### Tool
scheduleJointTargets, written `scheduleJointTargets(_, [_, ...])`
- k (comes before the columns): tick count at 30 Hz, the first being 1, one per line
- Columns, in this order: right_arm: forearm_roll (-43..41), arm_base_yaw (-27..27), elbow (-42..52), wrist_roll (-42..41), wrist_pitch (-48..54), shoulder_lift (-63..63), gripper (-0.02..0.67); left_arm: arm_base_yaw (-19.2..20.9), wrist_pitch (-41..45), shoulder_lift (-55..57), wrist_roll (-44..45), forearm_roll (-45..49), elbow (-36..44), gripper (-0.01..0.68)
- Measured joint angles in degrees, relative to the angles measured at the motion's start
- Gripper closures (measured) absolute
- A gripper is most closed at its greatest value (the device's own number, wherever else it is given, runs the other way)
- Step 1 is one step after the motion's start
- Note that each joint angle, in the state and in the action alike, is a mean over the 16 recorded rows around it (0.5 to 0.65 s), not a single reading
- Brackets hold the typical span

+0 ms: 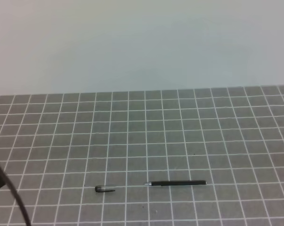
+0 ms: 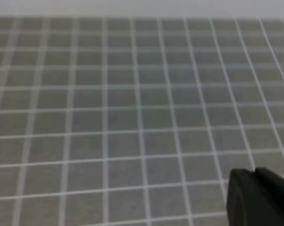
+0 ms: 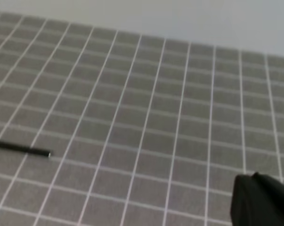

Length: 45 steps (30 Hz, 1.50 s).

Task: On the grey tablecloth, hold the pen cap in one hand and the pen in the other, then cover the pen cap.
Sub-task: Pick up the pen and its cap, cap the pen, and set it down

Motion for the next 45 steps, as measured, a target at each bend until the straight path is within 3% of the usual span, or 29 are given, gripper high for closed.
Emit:
scheduleJointTargets(14, [3.84,0.75,0.65,-6.95,4.83,7.70,0.645,-0.45,17.74,27.26,36.49,-15.37,-16.33,0.643])
scheduleJointTargets(20, [6.69,1.78,3.35,-10.26,4.08,7.84,0.645,-3.51,18.84,35.80,48.22,-16.74,-21.09,0.502])
scheduleJointTargets(27, [10.24,2.70,6.56,-13.10,2.41,7.84,0.645,-10.27,16.42,43.26,59.17,-16.35,-24.04,0.302])
scheduleJointTargets(31, [11.22,2.75,7.42,-13.86,1.73,7.84,0.645,-14.02,14.65,46.91,63.90,-16.03,-24.61,0.239])
scheduleJointTargets(37, [12.02,2.75,7.51,-14.37,1.37,7.84,0.645,-17.14,12.73,51.83,68.73,-13.92,-24.67,0.249])
scheduleJointTargets(45, [12.50,2.75,7.51,-14.45,2.06,7.84,0.645,-17.81,11.12,56.50,71.81,-8.53,-24.67,0.283])
